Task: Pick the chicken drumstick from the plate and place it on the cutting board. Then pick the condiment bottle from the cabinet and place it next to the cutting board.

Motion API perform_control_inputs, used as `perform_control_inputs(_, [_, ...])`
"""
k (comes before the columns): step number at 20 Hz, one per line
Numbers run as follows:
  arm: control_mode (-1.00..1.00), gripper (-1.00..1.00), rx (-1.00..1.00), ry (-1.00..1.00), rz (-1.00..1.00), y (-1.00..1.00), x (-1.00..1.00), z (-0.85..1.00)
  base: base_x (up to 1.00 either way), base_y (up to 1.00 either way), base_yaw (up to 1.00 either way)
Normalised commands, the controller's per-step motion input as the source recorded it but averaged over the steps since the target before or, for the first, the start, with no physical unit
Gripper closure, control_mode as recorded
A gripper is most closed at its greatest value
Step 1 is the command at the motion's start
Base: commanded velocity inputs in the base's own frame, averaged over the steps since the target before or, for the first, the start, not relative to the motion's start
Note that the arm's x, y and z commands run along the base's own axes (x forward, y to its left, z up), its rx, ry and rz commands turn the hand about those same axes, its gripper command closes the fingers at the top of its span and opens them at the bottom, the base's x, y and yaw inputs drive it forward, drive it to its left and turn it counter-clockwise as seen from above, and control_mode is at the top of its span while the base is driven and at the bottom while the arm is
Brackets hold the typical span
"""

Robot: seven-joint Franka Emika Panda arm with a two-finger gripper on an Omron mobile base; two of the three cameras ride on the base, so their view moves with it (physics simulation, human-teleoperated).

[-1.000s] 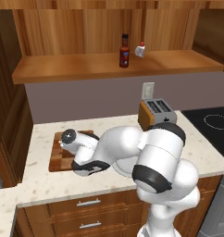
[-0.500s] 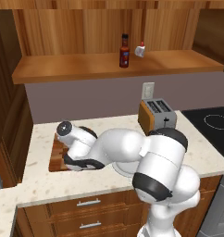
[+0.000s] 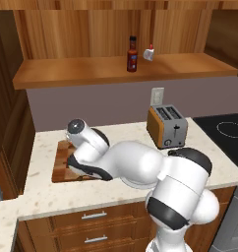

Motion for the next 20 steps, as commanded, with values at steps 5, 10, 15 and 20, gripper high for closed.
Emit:
perform_control_inputs(5, [-1.00,-1.00,0.11,-0.03,-0.02,-0.35,-0.08,0.27,0.00,0.00,0.00])
perform_control_inputs(10, [-1.00,-1.00,0.11,-0.05,0.00,-0.27,-0.20,0.26,0.00,0.00,0.00])
perform_control_inputs(15, [-1.00,-1.00,0.14,-0.03,0.00,-0.26,-0.32,0.32,0.00,0.00,0.00])
perform_control_inputs(20, [-1.00,-1.00,0.19,0.00,-0.03,-0.27,-0.35,0.35,0.00,0.00,0.00])
